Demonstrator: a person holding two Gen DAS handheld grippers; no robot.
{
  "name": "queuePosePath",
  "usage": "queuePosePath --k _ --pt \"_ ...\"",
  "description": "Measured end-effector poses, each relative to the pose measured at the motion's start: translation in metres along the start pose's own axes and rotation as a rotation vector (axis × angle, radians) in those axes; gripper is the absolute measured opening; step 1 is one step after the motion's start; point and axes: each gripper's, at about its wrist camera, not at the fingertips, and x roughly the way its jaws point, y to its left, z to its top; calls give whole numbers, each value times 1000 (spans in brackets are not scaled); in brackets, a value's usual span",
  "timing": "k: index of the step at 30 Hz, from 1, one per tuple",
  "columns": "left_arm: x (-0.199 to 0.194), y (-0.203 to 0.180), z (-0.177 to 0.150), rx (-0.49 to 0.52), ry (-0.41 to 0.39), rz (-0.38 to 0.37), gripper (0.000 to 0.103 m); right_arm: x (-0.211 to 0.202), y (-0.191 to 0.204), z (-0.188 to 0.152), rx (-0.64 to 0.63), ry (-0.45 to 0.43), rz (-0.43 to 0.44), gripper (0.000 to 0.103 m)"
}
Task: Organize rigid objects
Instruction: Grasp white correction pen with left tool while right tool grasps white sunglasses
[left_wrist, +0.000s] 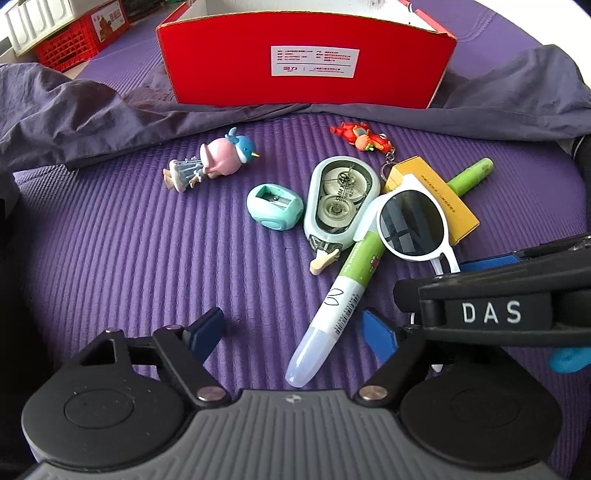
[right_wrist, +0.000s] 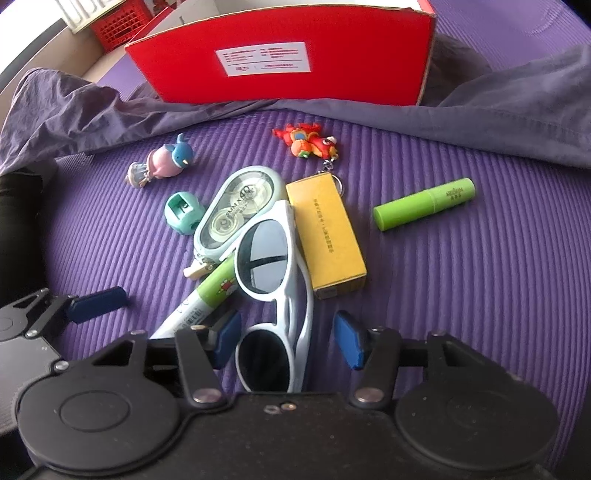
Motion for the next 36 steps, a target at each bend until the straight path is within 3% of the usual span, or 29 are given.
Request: queuePosePath --k 5,9,12,22,36 --pt "-2 -2 -1 16 -21 -17 59 -1 1 -1 8 2 -4 38" --pt "-4 -2 -2 21 -28 -24 53 -2 0 -2 8 0 0 37" --pt "-6 -2 -2 23 -37 -40 32 -4 -2 -3 21 4 11 36" --pt "-16 -6 -5 31 -45 -113 23 -20 -10 -13 56 2 60 32" --pt "-51 3 8 -78 -85 -210 18 -66 -22 -16 112 -87 138 32"
